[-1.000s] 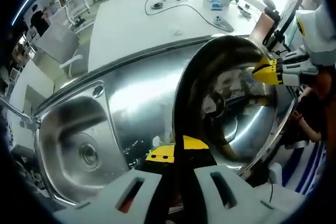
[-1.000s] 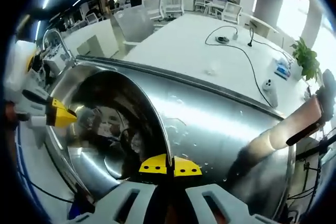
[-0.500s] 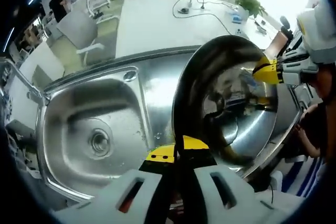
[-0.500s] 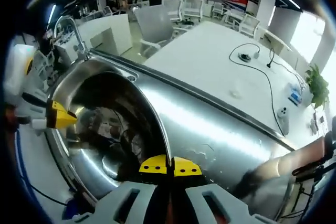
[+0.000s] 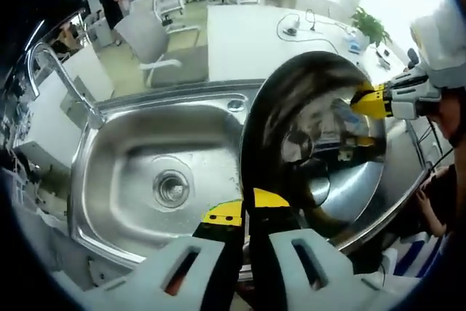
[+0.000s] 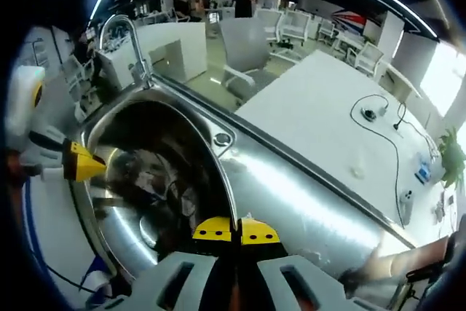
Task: Pick up bowl with dirty water move over sink pour dirty water into sink return bowl to place
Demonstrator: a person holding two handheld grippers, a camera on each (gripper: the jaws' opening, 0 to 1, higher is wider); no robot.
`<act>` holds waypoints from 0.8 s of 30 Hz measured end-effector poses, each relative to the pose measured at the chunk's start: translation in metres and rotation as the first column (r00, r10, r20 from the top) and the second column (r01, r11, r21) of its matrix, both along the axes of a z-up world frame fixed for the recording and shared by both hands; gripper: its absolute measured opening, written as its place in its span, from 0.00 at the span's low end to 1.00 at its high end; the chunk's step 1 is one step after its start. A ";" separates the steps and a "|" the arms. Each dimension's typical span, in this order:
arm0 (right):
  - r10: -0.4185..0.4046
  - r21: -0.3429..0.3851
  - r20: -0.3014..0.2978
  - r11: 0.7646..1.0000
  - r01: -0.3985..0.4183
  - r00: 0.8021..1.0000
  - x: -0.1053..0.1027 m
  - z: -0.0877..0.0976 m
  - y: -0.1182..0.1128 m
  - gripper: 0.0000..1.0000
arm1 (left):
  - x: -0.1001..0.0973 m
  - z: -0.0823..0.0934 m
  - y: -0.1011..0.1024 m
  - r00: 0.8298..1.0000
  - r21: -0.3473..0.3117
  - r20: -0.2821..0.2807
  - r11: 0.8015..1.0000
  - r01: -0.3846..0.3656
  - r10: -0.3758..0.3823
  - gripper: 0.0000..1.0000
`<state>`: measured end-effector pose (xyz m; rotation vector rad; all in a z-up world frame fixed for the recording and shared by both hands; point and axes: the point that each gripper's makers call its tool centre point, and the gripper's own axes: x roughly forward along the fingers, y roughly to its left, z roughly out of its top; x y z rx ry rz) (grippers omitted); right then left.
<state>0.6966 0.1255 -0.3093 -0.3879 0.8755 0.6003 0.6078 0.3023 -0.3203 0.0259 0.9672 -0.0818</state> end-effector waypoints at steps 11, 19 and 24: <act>0.066 0.013 0.024 0.998 -0.067 0.997 0.003 0.000 0.061 0.00 | -0.009 0.000 0.052 0.997 0.021 0.034 0.997 -0.075 0.074 0.00; 0.104 0.041 0.083 0.993 -0.108 0.991 0.008 0.009 0.097 0.00 | -0.011 0.009 0.086 0.988 0.060 0.091 0.990 -0.127 0.122 0.00; 0.147 0.031 0.193 0.987 -0.156 0.970 0.013 0.021 0.116 0.00 | -0.010 0.010 0.102 0.981 0.072 0.126 0.985 -0.157 0.148 0.00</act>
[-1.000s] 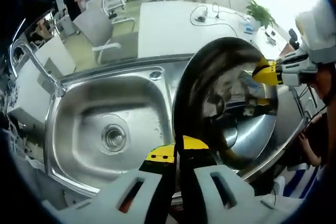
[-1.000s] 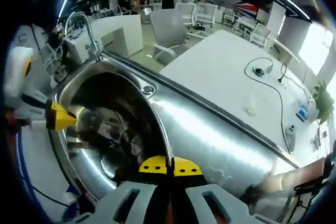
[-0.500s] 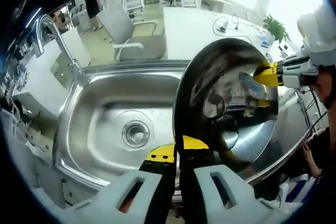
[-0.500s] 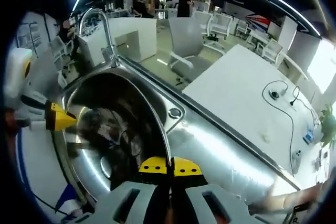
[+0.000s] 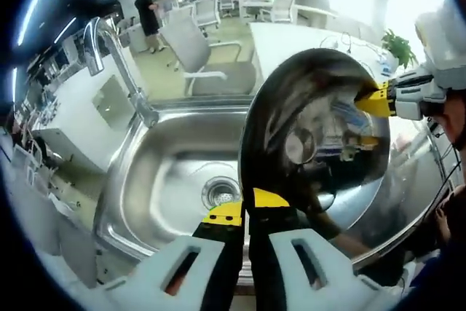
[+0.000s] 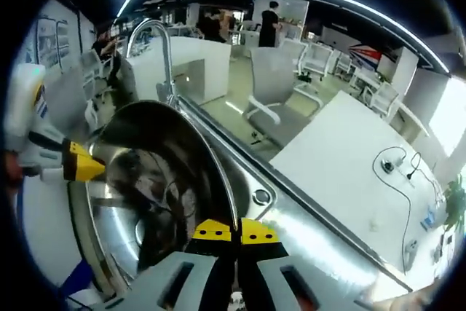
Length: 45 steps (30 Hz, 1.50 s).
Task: Pick up bowl with dirty water move over sink pour dirty water into sink return bowl to place
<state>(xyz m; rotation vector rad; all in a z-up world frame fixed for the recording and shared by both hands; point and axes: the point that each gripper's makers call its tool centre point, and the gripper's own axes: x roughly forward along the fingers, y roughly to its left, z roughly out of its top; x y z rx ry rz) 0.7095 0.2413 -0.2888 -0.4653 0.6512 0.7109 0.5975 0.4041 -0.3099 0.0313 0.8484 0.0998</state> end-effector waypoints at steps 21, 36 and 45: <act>0.030 0.054 0.232 0.998 -0.043 0.972 0.004 0.037 0.039 0.00 | 0.001 0.017 0.037 0.988 0.118 0.149 0.991 -0.061 0.043 0.00; 0.025 0.105 0.297 0.993 -0.059 0.955 0.005 0.054 0.043 0.00 | 0.003 0.037 0.043 0.960 0.125 0.272 0.987 -0.099 0.062 0.00; 0.040 0.097 0.360 0.992 -0.080 0.932 0.005 0.060 0.051 0.00 | 0.004 0.033 0.051 0.948 0.095 0.305 0.988 -0.125 0.090 0.00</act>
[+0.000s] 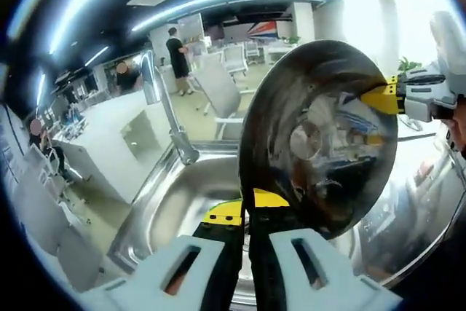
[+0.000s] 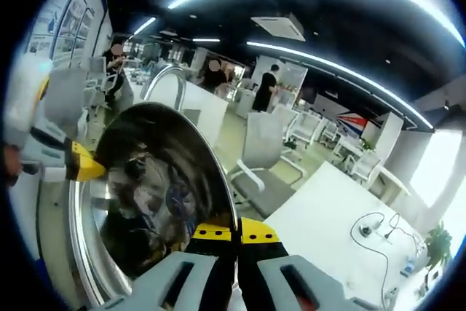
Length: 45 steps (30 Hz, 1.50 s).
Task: Pick up bowl with dirty water move over sink pour dirty water into sink return bowl to place
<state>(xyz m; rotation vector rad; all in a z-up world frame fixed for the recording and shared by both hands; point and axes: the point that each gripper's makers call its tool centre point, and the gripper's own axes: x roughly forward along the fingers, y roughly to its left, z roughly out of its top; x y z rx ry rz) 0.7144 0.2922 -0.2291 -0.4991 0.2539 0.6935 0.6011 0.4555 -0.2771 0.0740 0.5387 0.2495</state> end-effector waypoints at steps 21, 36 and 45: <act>0.019 -0.030 0.163 0.999 -0.015 0.986 0.001 0.025 0.009 0.00 | 0.007 0.003 0.004 0.998 0.040 0.055 0.999 -0.012 0.010 0.00; 0.019 -0.039 0.230 0.999 -0.011 0.973 0.005 0.036 0.010 0.00 | 0.017 0.002 0.003 0.996 0.019 0.093 1.000 -0.009 0.007 0.00; 0.006 -0.016 0.268 1.000 -0.002 0.963 0.005 0.042 0.010 0.00 | 0.021 0.006 0.004 0.992 0.057 0.126 0.998 -0.014 0.007 0.00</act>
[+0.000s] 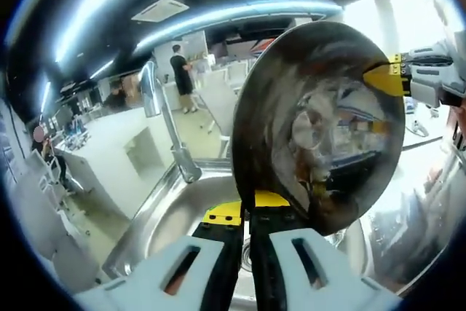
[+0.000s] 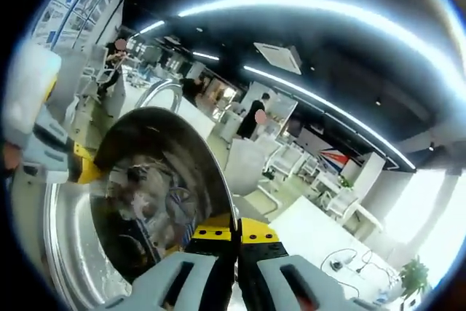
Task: Pick up bowl with dirty water move over sink pour dirty water into sink return bowl to place
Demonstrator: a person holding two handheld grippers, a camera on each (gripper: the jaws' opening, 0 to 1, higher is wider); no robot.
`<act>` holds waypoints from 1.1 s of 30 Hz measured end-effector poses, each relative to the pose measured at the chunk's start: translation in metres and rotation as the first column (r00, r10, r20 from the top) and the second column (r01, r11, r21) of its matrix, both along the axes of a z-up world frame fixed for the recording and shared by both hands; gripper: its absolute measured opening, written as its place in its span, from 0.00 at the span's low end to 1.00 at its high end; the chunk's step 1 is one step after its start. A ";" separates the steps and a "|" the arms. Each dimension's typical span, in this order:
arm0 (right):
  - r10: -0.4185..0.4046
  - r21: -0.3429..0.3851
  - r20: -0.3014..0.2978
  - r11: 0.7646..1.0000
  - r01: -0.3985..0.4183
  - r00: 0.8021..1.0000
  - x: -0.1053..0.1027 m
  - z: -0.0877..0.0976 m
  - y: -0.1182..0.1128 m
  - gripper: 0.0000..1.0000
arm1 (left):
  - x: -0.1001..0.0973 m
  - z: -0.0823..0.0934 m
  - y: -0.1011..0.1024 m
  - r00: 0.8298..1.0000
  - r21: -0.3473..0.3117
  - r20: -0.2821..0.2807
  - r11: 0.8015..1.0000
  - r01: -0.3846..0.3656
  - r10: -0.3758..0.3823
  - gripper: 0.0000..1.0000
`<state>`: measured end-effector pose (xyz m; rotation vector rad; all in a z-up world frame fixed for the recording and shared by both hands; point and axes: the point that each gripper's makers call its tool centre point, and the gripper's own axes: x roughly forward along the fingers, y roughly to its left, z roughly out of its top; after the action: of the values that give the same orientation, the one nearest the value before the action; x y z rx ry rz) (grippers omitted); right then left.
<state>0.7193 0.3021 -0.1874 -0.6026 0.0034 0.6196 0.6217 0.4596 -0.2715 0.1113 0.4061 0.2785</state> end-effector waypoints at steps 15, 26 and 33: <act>-0.007 0.016 0.084 1.000 0.006 0.996 -0.004 0.021 0.000 0.00 | 0.005 0.017 0.008 0.996 0.023 0.088 1.000 -0.017 0.015 0.00; -0.003 0.053 0.177 0.999 -0.007 0.984 -0.014 0.049 -0.001 0.00 | 0.006 0.046 0.011 0.989 0.055 0.150 0.998 -0.026 0.017 0.00; 0.000 0.052 0.200 0.999 -0.011 0.980 -0.019 0.057 -0.001 0.00 | 0.008 0.053 0.021 0.985 0.070 0.171 0.997 -0.035 0.022 0.00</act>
<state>0.7008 0.3007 -0.1306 -0.6116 -0.2028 0.5607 0.6298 0.4806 -0.2185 0.1521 0.2285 0.3287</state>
